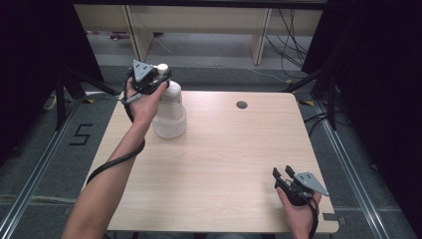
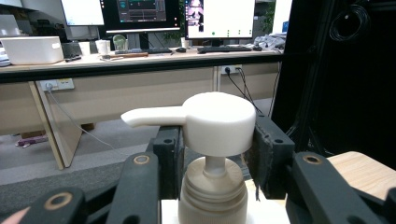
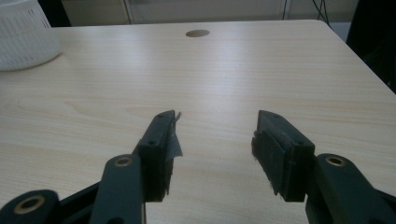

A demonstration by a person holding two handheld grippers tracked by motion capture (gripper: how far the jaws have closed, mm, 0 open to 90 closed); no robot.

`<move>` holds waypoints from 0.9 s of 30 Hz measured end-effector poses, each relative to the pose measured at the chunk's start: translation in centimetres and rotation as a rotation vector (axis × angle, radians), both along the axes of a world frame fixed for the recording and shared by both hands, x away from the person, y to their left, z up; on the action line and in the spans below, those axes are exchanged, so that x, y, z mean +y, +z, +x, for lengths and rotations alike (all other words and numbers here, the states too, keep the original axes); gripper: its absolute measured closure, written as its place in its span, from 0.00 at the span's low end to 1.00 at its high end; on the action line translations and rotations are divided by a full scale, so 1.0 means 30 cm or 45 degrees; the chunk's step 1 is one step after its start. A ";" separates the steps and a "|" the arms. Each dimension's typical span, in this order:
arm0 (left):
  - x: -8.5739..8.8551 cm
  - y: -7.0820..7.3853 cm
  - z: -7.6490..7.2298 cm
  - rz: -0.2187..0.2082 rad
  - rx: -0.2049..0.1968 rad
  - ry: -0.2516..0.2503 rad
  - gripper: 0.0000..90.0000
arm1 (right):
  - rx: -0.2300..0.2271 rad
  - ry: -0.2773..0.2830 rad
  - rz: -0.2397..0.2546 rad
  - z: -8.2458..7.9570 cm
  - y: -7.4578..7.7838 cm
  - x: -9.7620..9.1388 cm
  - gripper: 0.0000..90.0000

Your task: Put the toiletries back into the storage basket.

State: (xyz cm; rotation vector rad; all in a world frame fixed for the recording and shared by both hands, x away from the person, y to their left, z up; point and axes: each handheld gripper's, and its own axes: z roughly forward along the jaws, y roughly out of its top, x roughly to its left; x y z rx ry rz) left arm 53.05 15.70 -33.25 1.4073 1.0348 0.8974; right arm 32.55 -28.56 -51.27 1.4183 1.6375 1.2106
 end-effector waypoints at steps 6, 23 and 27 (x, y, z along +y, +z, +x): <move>-0.001 -0.010 0.002 0.001 0.009 0.001 0.65 | 0.000 0.002 0.000 0.000 0.000 0.000 0.55; -0.008 -0.054 0.006 0.020 0.047 0.006 0.65 | 0.004 0.009 -0.003 -0.002 -0.001 0.001 0.55; -0.008 -0.064 0.007 0.019 0.051 0.005 0.66 | 0.000 0.012 -0.013 -0.001 0.000 -0.001 0.55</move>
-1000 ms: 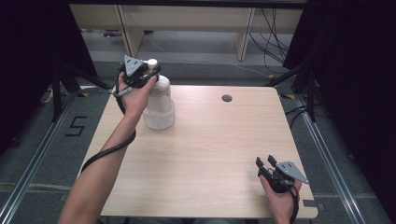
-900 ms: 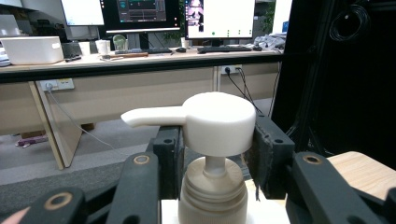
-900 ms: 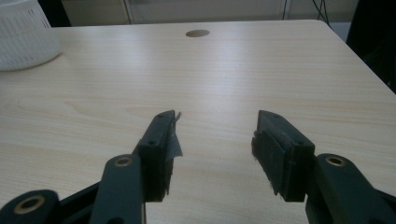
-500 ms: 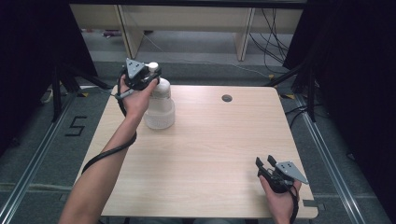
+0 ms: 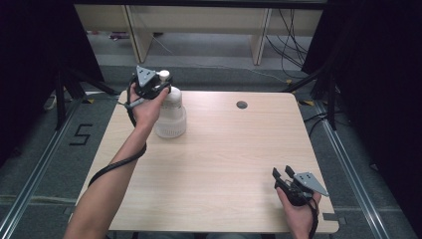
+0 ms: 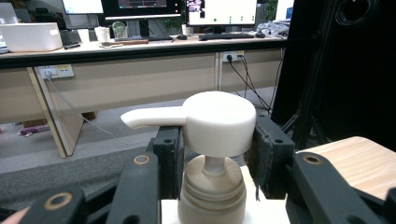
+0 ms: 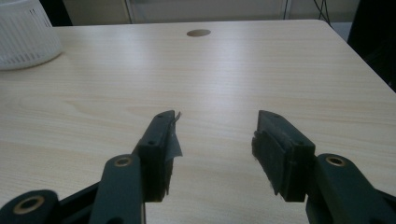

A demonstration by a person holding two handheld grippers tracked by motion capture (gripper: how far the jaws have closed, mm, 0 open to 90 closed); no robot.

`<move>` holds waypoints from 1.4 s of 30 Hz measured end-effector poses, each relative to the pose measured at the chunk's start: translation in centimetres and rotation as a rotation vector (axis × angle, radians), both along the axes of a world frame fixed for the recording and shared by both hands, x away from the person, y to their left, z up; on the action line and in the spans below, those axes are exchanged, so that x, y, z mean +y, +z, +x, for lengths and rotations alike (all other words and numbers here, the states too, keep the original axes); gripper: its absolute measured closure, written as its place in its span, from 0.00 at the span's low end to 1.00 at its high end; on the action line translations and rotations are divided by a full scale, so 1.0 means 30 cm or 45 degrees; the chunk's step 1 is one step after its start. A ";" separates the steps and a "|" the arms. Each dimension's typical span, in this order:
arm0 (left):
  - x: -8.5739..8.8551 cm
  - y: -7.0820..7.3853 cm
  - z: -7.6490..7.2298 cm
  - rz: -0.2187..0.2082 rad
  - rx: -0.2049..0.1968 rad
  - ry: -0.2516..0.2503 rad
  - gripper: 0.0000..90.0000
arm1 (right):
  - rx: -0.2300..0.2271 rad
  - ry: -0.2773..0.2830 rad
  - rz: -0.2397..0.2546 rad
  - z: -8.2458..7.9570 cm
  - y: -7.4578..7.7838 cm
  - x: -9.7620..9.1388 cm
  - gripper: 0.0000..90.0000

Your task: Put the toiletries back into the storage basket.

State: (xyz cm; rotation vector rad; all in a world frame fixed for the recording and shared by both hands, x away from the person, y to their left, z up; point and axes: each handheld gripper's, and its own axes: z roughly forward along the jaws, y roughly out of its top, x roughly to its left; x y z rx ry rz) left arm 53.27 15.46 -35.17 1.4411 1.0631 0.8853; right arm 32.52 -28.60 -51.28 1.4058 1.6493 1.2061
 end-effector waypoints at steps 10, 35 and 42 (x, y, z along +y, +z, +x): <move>0.001 -0.028 0.001 0.001 0.017 0.001 0.65 | 0.000 0.005 -0.012 0.000 0.000 -0.001 0.54; 0.011 -0.063 0.000 0.001 0.021 0.009 0.65 | 0.008 0.021 0.016 0.002 0.000 0.004 0.54; 0.020 -0.065 -0.002 -0.005 0.022 0.010 0.65 | -0.005 0.021 0.007 0.004 -0.002 0.002 0.55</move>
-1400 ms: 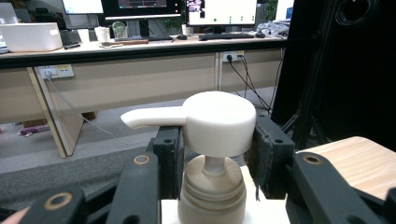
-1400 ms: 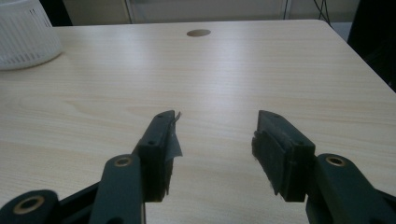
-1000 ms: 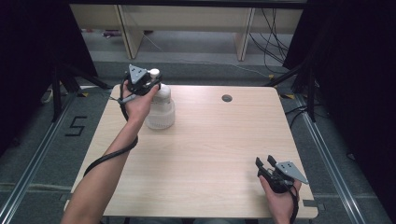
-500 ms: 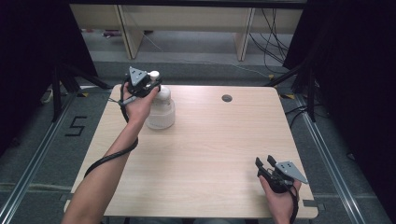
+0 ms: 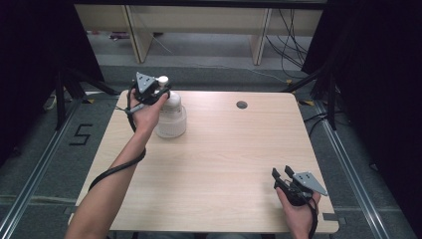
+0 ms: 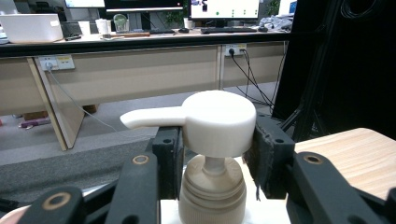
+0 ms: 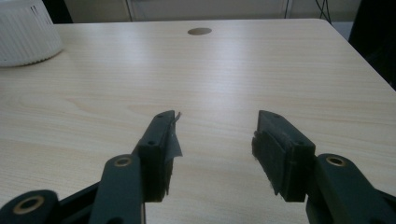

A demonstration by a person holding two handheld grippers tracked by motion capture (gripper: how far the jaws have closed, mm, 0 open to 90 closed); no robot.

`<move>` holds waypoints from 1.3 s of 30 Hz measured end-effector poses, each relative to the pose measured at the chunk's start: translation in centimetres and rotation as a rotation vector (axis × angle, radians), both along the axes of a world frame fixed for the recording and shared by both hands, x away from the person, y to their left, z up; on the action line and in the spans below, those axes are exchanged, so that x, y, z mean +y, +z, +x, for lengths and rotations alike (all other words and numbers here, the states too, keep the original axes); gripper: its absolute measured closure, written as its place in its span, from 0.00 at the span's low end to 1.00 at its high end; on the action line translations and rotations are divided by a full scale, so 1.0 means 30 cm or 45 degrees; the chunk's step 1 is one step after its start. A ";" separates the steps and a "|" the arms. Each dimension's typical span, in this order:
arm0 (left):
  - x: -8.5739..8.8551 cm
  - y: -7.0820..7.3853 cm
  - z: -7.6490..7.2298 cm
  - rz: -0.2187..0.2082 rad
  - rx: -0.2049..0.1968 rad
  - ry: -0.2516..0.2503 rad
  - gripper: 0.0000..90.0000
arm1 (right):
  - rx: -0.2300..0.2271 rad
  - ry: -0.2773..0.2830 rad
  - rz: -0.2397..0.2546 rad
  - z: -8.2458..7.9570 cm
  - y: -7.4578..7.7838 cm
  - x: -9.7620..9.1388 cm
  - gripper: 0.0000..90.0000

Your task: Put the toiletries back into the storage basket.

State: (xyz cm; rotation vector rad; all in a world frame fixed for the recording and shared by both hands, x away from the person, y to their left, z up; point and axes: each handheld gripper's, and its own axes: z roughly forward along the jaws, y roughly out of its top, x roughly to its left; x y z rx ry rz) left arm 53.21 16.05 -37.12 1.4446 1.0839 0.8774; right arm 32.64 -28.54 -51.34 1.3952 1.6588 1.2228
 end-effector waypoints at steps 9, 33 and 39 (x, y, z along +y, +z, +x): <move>-0.004 0.004 -0.004 -0.022 0.020 -0.019 0.57 | 0.034 -0.028 0.047 -0.008 0.003 0.012 0.54; 0.022 0.017 -0.063 -0.027 0.027 -0.038 0.39 | 0.004 0.000 0.007 -0.002 0.001 0.000 0.54; 0.034 0.021 -0.088 -0.027 0.018 -0.042 0.38 | -0.007 0.018 0.012 0.000 -0.001 -0.001 0.54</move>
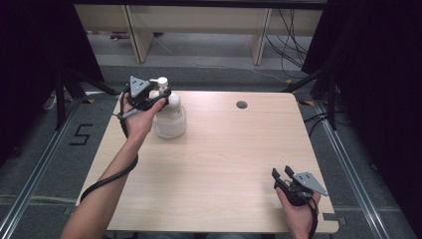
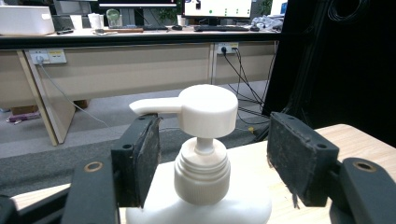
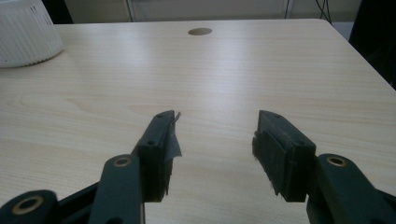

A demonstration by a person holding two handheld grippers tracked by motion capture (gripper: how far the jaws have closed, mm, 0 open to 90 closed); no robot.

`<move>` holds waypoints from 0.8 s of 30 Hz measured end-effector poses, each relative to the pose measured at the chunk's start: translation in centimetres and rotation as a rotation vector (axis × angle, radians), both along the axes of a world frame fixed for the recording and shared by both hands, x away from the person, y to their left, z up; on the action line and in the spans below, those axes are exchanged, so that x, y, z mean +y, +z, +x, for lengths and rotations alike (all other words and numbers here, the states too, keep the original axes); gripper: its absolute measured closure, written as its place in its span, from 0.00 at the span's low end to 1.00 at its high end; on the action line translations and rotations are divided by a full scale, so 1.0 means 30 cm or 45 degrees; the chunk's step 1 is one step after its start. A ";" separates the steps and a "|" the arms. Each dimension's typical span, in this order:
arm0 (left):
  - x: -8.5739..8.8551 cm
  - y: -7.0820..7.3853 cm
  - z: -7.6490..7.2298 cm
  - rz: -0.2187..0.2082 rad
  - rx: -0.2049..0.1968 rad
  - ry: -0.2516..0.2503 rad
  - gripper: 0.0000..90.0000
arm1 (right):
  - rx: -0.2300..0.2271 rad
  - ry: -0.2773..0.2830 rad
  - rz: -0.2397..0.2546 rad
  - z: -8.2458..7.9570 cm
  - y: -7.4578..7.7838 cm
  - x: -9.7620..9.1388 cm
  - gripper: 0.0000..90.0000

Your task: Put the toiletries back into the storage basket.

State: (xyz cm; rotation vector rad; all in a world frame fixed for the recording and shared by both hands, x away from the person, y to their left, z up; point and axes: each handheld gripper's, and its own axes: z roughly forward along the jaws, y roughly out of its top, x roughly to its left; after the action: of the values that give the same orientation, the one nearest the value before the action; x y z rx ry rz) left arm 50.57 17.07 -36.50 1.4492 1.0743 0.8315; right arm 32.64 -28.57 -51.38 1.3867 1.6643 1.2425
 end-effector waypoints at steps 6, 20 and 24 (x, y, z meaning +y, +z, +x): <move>0.008 0.003 -0.030 0.005 -0.011 -0.018 0.38 | 0.004 -0.007 -0.004 -0.001 0.001 0.001 0.54; 0.017 0.003 -0.102 0.033 -0.047 -0.043 0.38 | 0.000 -0.002 0.000 0.000 0.000 0.000 0.54; 0.021 0.001 -0.119 0.039 -0.061 -0.044 0.38 | 0.000 -0.001 0.000 0.000 0.000 0.000 0.54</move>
State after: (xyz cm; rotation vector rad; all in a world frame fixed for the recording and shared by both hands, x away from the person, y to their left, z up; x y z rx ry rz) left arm 47.01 17.69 -36.47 1.4625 1.0021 0.8568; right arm 32.64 -28.58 -51.38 1.3873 1.6636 1.2422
